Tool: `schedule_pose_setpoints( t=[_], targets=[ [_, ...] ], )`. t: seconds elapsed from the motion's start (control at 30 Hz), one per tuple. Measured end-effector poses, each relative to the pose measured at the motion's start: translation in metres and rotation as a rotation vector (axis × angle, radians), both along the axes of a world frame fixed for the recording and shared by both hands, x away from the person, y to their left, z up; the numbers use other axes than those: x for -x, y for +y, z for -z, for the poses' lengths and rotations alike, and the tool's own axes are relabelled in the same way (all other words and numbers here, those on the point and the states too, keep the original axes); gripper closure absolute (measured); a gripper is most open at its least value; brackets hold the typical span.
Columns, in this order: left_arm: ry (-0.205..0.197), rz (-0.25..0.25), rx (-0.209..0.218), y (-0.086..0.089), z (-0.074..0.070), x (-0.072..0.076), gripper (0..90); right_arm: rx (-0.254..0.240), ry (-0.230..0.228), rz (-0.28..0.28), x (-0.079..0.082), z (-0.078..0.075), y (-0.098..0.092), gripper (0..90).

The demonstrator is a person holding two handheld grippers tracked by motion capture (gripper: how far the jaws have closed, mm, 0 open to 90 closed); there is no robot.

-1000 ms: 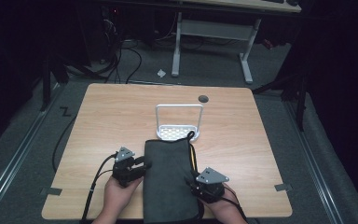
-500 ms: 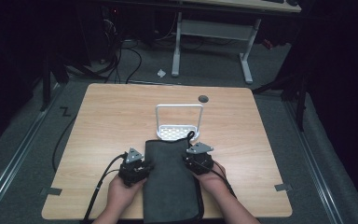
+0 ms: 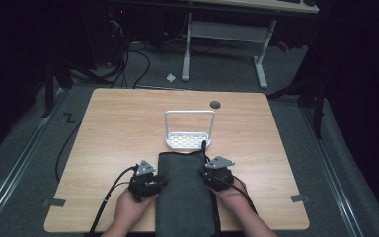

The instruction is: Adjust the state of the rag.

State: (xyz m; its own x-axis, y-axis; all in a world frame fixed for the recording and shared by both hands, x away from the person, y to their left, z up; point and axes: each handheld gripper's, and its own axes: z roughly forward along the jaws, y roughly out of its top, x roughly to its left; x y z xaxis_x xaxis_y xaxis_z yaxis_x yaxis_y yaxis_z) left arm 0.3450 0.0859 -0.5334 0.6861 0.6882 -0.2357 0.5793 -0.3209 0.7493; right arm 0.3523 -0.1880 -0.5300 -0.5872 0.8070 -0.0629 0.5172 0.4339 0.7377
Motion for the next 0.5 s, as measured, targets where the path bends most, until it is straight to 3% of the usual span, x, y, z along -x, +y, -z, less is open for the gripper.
schedule_pose_setpoints(
  t=[0.5],
  targets=[
    [0.042,0.102,0.006,-0.005,-0.002,0.028,68.8,-0.023,0.018,-0.035,0.036,0.000,-0.020,70.8]
  ],
)
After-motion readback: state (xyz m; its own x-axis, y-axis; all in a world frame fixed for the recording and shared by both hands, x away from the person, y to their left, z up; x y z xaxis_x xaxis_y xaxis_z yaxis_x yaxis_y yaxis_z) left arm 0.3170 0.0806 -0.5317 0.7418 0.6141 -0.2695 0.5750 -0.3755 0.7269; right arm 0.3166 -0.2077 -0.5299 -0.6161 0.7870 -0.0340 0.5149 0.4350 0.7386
